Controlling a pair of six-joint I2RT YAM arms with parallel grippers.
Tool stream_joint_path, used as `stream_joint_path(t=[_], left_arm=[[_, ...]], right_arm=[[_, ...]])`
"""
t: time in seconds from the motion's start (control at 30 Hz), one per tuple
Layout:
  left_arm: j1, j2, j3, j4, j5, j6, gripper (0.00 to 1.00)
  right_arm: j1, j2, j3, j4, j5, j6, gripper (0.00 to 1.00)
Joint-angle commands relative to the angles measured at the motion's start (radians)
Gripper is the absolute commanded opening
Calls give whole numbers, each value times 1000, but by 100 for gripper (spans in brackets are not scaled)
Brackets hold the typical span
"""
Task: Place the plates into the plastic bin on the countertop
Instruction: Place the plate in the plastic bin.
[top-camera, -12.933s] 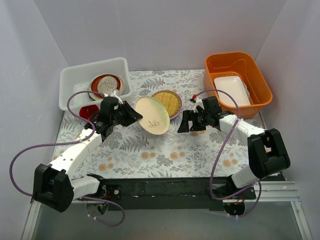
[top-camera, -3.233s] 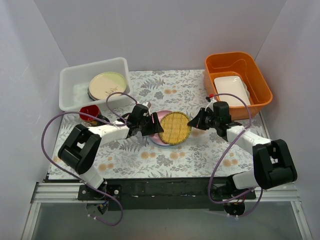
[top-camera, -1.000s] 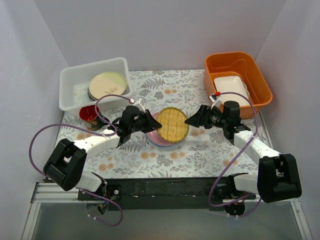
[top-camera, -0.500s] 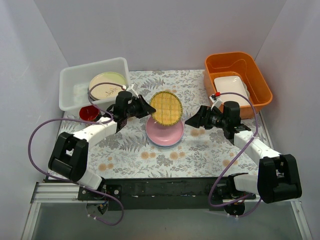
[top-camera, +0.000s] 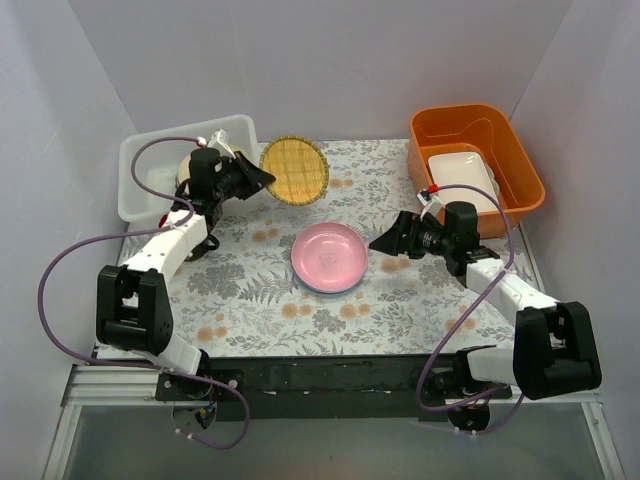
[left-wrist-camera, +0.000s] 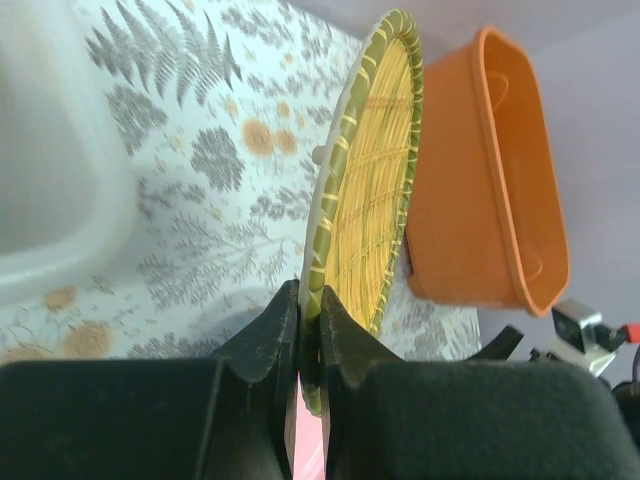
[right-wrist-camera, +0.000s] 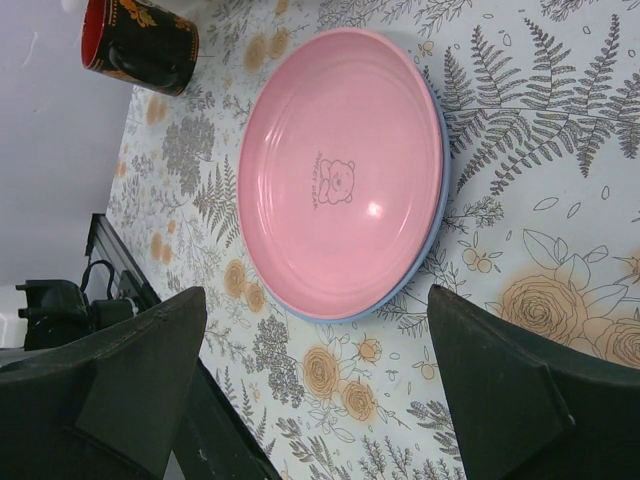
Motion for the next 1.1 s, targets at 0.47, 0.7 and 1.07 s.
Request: stream_joint_path(t=[0.47,0.7,1.07], left_arm=[[336,67,107,21,19,-79,0],[414,106,98,23,4,-95,0],[434,198,158,-75,-27,-70,0]], right_arm=[[4,71,53,41,-40,-13,97],[4,89,56,44,-44,-13,96],[2,100,65,26,-43,-16,95]])
